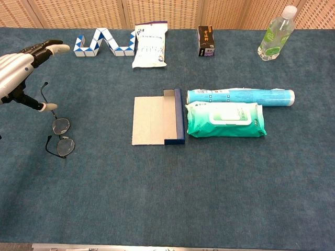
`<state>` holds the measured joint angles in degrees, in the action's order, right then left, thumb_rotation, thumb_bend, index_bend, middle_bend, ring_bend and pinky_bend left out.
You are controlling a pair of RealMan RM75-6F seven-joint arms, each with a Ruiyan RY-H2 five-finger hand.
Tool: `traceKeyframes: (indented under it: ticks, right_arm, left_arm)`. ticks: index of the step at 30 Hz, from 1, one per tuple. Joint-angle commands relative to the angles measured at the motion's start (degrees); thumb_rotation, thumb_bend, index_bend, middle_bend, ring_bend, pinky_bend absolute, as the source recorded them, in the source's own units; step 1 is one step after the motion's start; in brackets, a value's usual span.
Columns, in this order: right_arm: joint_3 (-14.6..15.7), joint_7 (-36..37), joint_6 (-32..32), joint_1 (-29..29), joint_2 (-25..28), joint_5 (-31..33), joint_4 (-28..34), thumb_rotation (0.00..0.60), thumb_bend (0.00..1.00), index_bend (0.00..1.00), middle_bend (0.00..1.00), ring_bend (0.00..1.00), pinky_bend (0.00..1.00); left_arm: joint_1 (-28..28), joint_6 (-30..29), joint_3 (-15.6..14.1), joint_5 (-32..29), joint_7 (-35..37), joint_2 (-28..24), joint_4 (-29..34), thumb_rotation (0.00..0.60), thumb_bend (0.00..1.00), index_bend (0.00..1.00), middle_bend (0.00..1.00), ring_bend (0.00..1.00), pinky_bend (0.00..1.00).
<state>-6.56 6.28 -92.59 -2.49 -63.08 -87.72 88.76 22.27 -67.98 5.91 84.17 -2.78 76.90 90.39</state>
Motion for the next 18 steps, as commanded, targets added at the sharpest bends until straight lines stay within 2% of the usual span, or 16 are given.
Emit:
traceKeyframes:
  ticks: [1,7,18]
  right_arm:
    - [0.0,-0.1,0.1,0.0,0.0,0.0,0.0,0.6,0.37,0.7,0.63,0.51,0.52]
    - [0.1,-0.2,0.1,0.0,-0.1,-0.2,0.0,0.6,0.37,0.7,0.63,0.51,0.52]
    - [0.0,-0.2,0.0,0.0,-0.1,-0.2,0.0,0.6,0.37,0.7,0.63,0.51,0.52]
  left_arm:
    - [0.6,0.7,0.5,-0.9,1.0,0.5,0.1,0.6,0.03,0.0,0.0,0.0,0.06]
    - [1.4,0.6,1.6,-2.7,2.1,2.3,-1.4,0.6,0.03,0.0,0.0,0.0,0.06]
    - [2.0,-0.8,2.9,-6.0,-1.8,6.9,-7.1,0.6,0.03,0.0,0.0,0.0,0.06]
